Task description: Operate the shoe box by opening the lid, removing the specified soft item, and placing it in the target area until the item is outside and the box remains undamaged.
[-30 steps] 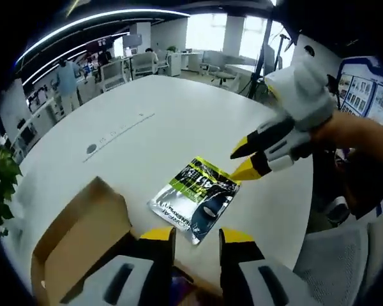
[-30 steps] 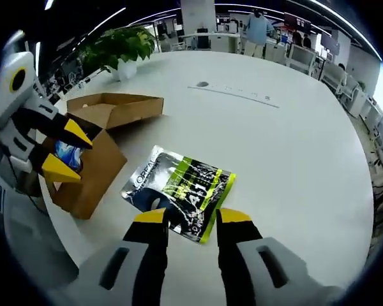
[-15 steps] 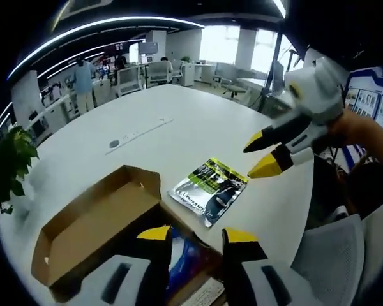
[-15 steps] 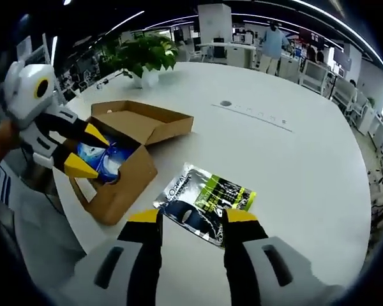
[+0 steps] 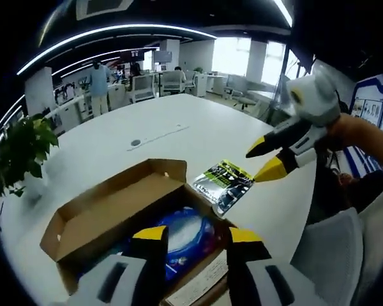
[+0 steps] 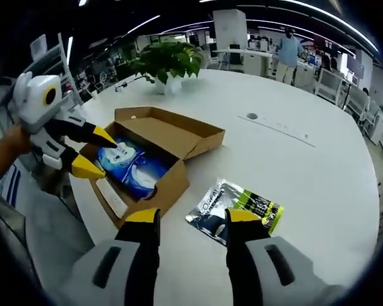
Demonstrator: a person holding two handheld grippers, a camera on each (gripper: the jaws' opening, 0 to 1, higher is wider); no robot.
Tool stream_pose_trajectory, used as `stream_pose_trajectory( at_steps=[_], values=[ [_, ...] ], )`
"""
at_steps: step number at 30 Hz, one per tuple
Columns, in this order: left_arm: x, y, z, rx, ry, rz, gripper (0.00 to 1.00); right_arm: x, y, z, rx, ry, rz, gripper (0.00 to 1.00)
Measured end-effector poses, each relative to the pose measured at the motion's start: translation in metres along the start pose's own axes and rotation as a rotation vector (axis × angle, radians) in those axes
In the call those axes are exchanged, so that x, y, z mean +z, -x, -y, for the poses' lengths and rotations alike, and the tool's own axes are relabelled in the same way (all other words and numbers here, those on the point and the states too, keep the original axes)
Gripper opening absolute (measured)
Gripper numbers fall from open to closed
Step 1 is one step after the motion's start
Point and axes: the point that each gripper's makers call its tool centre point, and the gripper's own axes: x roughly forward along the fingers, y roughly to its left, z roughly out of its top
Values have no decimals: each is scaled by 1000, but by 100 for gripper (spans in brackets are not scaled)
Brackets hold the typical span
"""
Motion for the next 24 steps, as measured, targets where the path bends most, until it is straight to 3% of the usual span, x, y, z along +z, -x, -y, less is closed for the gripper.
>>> stream_pose_trajectory(
  at_steps=[16, 24],
  values=[
    [-28, 42, -44, 78, 67, 46, 47, 20, -36, -69, 149, 79, 37, 35],
    [-43, 62, -63, 127, 103, 60, 53, 34, -61, -89, 186, 104, 60, 36]
  ],
)
